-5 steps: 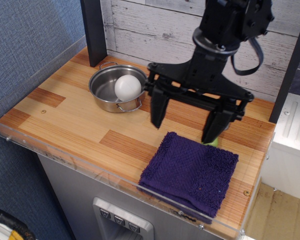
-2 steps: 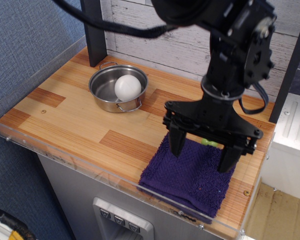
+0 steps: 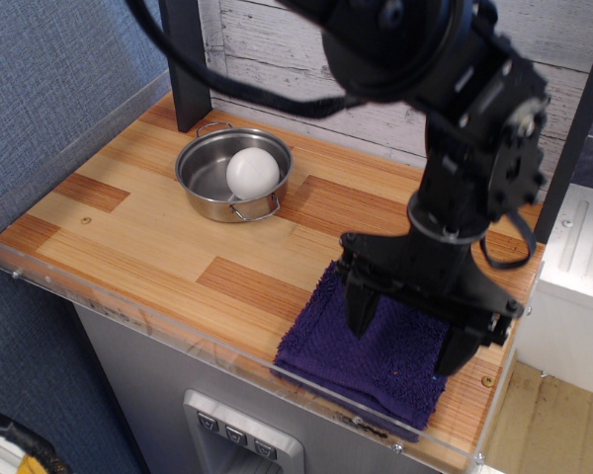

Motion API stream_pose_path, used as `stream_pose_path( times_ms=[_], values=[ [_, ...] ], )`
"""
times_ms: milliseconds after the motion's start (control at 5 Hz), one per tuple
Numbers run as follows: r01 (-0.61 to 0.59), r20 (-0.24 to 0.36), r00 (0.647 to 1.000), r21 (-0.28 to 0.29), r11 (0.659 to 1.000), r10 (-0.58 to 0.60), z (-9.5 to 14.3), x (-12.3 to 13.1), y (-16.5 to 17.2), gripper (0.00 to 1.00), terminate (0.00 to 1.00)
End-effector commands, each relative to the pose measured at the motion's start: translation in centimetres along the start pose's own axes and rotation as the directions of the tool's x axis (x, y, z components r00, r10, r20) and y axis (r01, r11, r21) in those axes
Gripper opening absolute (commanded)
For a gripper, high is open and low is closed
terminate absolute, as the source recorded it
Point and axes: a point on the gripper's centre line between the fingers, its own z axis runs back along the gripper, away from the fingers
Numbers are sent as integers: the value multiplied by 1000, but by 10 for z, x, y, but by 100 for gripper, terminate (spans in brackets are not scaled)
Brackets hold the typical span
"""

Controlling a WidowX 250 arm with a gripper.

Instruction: Move the cloth to below the spatula.

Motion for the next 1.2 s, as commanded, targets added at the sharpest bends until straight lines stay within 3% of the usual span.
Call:
stream_pose_path(
  times_ms=[0,200,600,1000],
  values=[
    [27,-34,999,-16,1000,-28,-35,-17,-5,100,0],
    [44,-71,996,-22,999,-46,-46,-28,-2,100,0],
    [-67,-53,996,-10,998,66,-31,-48,46,100,0],
    [-152,-14,988,-43,987,151,-13,-63,83,100,0]
  ],
)
